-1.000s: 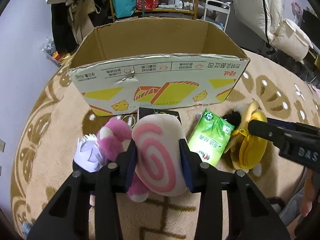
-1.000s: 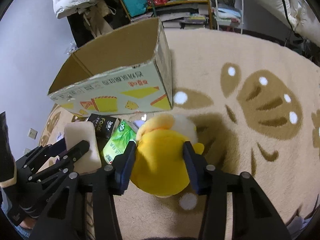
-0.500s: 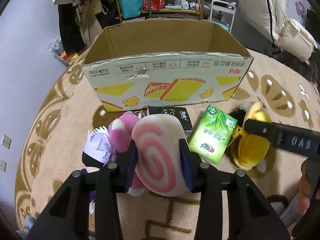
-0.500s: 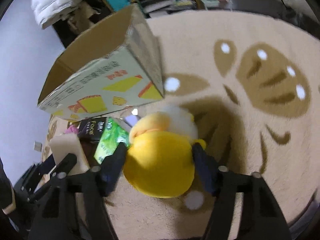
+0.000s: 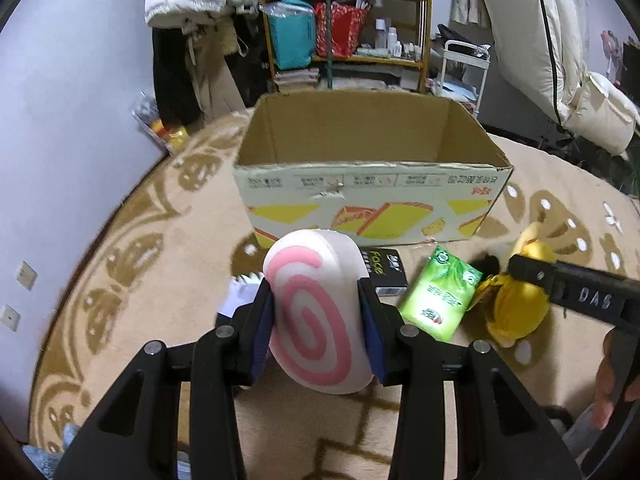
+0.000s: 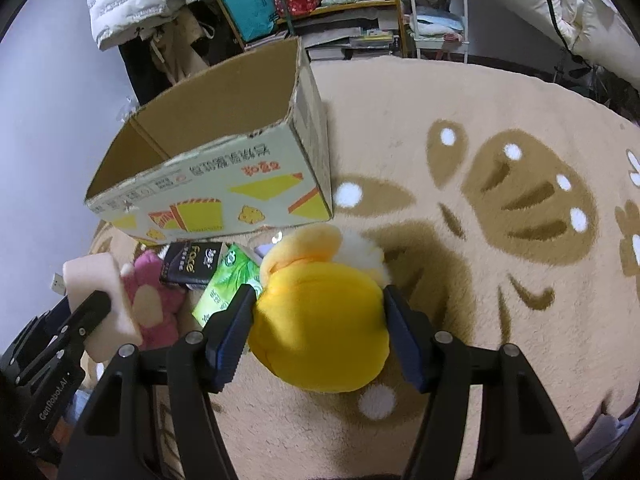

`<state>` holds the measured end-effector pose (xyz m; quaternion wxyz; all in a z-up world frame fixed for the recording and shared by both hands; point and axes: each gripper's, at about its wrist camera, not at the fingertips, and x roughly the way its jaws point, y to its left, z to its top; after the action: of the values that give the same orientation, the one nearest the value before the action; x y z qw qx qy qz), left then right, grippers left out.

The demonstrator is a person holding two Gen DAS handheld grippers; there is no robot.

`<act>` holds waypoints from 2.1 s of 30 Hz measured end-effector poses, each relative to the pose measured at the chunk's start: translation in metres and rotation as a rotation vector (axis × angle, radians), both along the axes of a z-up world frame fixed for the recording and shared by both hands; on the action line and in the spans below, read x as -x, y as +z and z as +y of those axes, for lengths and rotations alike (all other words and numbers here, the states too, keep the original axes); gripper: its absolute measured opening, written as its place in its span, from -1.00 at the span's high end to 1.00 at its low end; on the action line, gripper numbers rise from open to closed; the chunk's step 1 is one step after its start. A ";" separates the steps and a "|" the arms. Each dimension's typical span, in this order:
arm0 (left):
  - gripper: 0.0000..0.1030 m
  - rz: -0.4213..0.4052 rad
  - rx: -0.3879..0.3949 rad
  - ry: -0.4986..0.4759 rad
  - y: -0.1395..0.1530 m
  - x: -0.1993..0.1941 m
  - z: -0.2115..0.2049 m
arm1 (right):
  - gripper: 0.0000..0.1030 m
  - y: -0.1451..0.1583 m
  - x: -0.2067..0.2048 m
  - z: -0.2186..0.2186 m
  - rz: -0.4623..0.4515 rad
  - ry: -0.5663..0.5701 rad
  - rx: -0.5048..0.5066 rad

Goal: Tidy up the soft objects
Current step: 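Close the left tool on the cushion while the right tool grasps the yellow duck, then carry both plushes over the box and open both tools to drop them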

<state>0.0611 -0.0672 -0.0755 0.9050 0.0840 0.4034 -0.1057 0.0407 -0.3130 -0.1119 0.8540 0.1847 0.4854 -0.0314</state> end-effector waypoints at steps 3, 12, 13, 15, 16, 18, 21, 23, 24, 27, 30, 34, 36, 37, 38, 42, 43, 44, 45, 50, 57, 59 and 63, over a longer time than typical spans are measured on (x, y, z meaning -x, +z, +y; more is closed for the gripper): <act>0.25 -0.021 -0.020 0.000 0.002 0.003 0.000 | -0.33 0.007 0.002 -0.003 -0.026 -0.014 -0.002; 0.24 -0.105 -0.015 -0.006 0.019 0.014 0.004 | -0.33 0.034 0.012 0.000 -0.144 -0.011 0.028; 0.24 -0.121 -0.022 -0.011 0.021 0.016 0.004 | -0.33 0.038 0.013 0.001 -0.162 -0.005 0.028; 0.24 -0.149 -0.022 -0.012 0.027 0.019 0.005 | -0.33 0.047 0.017 0.004 -0.200 0.004 0.033; 0.24 -0.160 -0.013 -0.013 0.031 0.021 0.006 | -0.33 0.050 0.019 0.005 -0.215 0.008 0.037; 0.24 -0.185 -0.003 -0.015 0.038 0.023 0.008 | -0.33 0.058 0.023 0.007 -0.251 0.021 0.040; 0.24 -0.251 -0.021 -0.007 0.047 0.027 0.010 | -0.33 0.070 0.028 0.011 -0.306 0.035 0.053; 0.24 -0.301 -0.023 0.001 0.054 0.029 0.012 | -0.33 0.079 0.030 0.013 -0.349 0.046 0.066; 0.24 -0.324 -0.022 0.007 0.058 0.029 0.013 | -0.33 0.083 0.030 0.014 -0.369 0.051 0.073; 0.23 -0.381 -0.023 0.021 0.065 0.032 0.015 | -0.33 0.094 0.033 0.018 -0.445 0.060 0.103; 0.23 -0.437 -0.010 0.011 0.074 0.035 0.017 | -0.32 0.103 0.034 0.021 -0.507 0.060 0.136; 0.22 -0.507 0.007 -0.019 0.088 0.036 0.015 | -0.33 0.118 0.033 0.024 -0.582 0.066 0.141; 0.22 -0.517 0.016 -0.023 0.092 0.035 0.014 | -0.32 0.125 0.031 0.026 -0.628 0.087 0.144; 0.22 -0.517 0.030 -0.030 0.095 0.033 0.013 | -0.32 0.128 0.031 0.027 -0.644 0.093 0.145; 0.22 -0.521 0.038 -0.035 0.098 0.031 0.013 | -0.32 0.130 0.031 0.027 -0.662 0.090 0.139; 0.22 -0.553 0.024 -0.040 0.106 0.025 0.005 | -0.33 0.137 0.025 0.023 -0.697 0.088 0.099; 0.22 -0.559 0.023 -0.040 0.107 0.023 0.003 | -0.33 0.140 0.023 0.024 -0.705 0.098 0.107; 0.22 -0.564 0.021 -0.039 0.107 0.020 0.002 | -0.33 0.143 0.022 0.025 -0.714 0.106 0.120; 0.22 -0.568 0.022 -0.034 0.108 0.018 0.001 | -0.33 0.146 0.020 0.026 -0.727 0.112 0.133; 0.21 -0.564 0.017 -0.031 0.108 -0.008 -0.006 | -0.33 0.146 0.005 0.031 -0.734 0.118 0.142; 0.21 -0.536 0.024 -0.017 0.098 -0.041 -0.011 | -0.33 0.135 -0.016 0.044 -0.696 0.170 0.168; 0.21 -0.511 0.035 -0.009 0.092 -0.050 -0.011 | -0.33 0.128 -0.026 0.046 -0.678 0.183 0.162; 0.21 -0.448 0.050 -0.023 0.077 -0.064 -0.011 | -0.33 0.113 -0.042 0.049 -0.625 0.194 0.152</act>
<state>0.1254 -0.0783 0.0011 0.9725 0.0872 0.1888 -0.1046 0.0823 -0.2643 0.0008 0.9719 0.0740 0.2114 0.0723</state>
